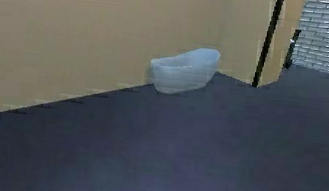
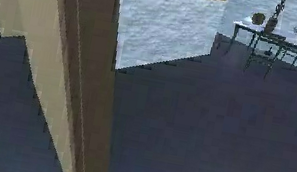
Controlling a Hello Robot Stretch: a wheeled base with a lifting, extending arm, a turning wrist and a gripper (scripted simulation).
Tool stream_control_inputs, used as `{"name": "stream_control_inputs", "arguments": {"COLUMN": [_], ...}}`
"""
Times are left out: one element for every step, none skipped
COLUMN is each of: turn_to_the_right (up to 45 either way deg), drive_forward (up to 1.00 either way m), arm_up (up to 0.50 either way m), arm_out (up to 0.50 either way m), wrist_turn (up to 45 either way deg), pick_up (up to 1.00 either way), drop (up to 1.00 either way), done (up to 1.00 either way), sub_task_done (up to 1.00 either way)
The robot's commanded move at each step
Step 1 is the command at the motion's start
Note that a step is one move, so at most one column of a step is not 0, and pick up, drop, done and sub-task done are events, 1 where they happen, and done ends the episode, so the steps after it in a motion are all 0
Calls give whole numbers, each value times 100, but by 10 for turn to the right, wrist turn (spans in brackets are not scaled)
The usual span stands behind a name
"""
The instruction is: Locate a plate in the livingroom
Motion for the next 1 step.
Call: {"name": "stream_control_inputs", "arguments": {"turn_to_the_right": [390], "drive_forward": [0], "arm_up": [0], "arm_out": [0], "wrist_turn": [0], "pick_up": [0], "drop": [0], "done": [0], "sub_task_done": [0]}}
